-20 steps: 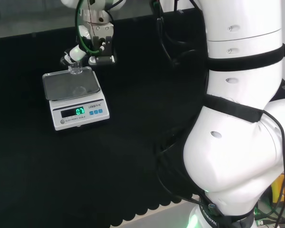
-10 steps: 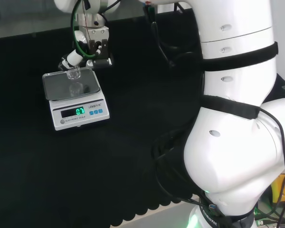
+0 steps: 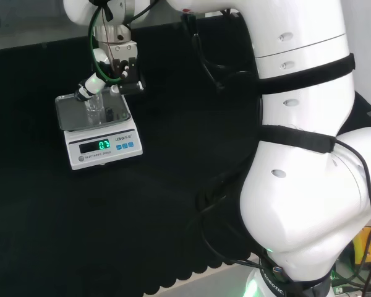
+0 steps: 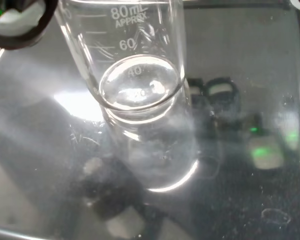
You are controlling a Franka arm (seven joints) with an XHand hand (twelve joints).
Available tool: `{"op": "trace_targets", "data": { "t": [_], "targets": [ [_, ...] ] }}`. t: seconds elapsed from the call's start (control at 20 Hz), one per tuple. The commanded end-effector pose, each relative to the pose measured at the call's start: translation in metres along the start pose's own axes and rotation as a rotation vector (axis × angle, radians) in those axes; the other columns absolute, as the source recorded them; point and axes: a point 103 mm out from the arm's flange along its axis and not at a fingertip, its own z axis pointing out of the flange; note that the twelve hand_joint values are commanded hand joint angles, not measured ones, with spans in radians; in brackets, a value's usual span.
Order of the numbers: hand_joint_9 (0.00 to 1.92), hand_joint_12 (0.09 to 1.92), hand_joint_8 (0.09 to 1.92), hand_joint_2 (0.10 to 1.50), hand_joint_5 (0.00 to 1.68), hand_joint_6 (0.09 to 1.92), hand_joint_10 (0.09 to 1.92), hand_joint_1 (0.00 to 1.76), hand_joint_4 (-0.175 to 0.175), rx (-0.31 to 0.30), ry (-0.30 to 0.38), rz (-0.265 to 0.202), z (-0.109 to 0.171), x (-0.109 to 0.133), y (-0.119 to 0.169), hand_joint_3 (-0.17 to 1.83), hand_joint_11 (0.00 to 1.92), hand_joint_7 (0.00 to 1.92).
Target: Put the beaker on the electronic balance.
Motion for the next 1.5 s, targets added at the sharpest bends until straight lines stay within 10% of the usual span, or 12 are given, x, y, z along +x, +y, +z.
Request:
{"op": "trace_targets", "data": {
  "t": [0.05,0.75,0.85,1.1,1.5],
  "targets": [
    [1.8,0.74,0.52,0.54,1.19,0.98,0.46,1.18,-0.175,-0.001,0.0,0.004,0.002,0.0,0.0,0.99,1.58,1.7],
    [1.78,0.76,0.52,0.54,1.19,0.98,0.47,1.18,-0.175,0.037,0.011,0.0,-0.003,-0.006,-0.001,0.99,1.59,1.69],
    [1.76,0.83,0.55,0.55,1.2,0.94,0.47,1.15,-0.046,0.057,0.032,-0.007,-0.006,-0.008,-0.002,0.95,1.54,1.62],
    [1.47,1.08,0.78,0.58,0.8,0.93,0.42,0.82,-0.169,0.08,0.057,-0.021,-0.012,-0.013,-0.005,0.72,1.29,1.19],
    [0.92,1.32,0.94,0.6,0.46,0.79,0.75,0.65,-0.143,0.085,0.076,-0.025,-0.022,-0.022,-0.009,0.55,0.87,0.75]
  ]
}}
